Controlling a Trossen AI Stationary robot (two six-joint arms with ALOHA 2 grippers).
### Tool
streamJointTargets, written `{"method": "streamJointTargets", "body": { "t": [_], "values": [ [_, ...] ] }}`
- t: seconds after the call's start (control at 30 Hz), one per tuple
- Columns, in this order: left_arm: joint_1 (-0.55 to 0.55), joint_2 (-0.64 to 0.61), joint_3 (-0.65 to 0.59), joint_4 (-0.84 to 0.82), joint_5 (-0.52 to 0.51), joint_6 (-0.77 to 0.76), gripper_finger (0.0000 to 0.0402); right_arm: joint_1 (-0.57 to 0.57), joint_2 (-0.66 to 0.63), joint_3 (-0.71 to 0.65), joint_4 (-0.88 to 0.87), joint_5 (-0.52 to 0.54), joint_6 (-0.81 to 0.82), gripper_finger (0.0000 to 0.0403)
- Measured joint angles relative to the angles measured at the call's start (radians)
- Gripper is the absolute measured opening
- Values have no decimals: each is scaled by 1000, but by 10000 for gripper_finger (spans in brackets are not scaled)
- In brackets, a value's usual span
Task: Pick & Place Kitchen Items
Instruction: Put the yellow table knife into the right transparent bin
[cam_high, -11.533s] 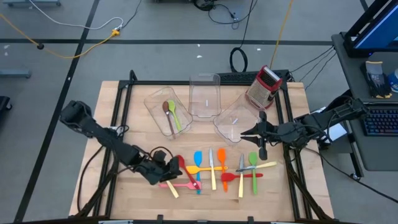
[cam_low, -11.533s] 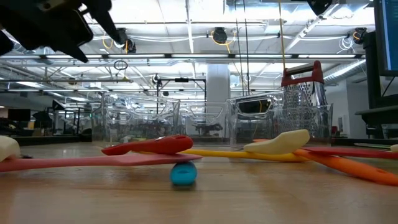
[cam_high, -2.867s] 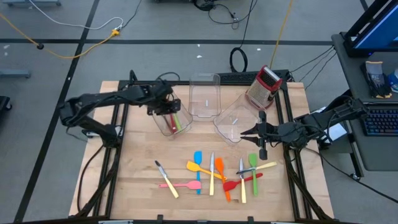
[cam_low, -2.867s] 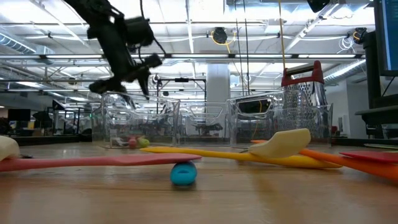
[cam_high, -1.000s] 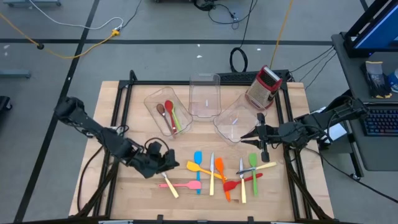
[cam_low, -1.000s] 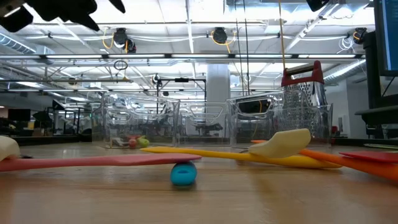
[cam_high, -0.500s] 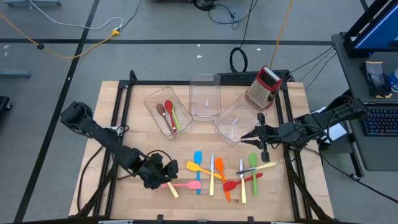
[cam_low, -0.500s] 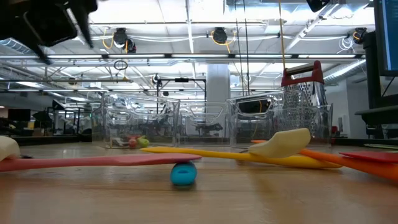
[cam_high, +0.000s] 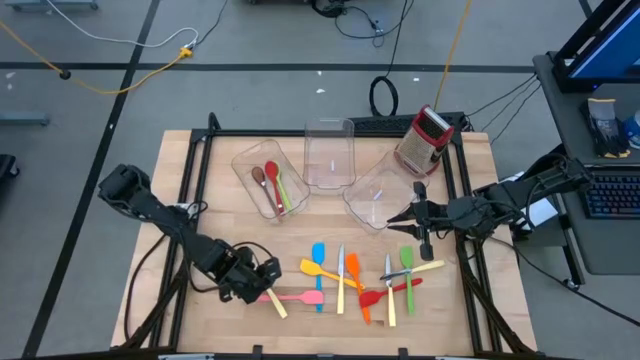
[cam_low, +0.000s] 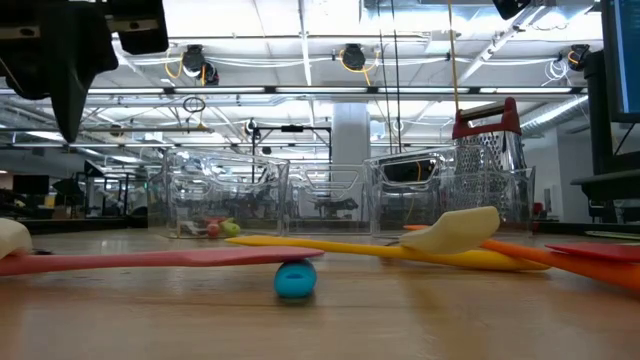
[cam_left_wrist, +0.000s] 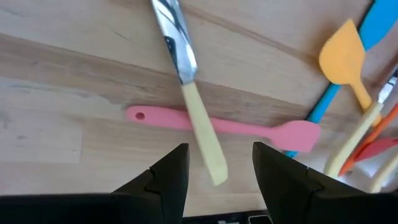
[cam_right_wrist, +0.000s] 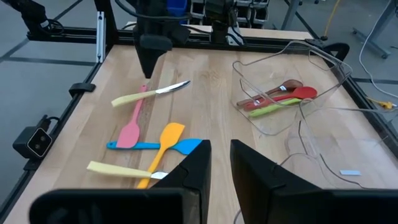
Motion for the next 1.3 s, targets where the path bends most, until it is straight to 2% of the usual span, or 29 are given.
{"method": "streamJointTargets", "body": {
  "t": [0.4,0.57,0.9,1.3],
  "values": [
    [9,0,-42,0,-13,-24,182,0,0,0,0,0,15,51],
    [28,0,-73,56,5,-17,182,0,0,0,0,0,15,51],
    [32,0,-81,57,27,-20,182,0,0,0,0,0,16,51],
    [44,126,-80,165,49,-21,182,0,0,0,7,0,16,51]
  ]
}}
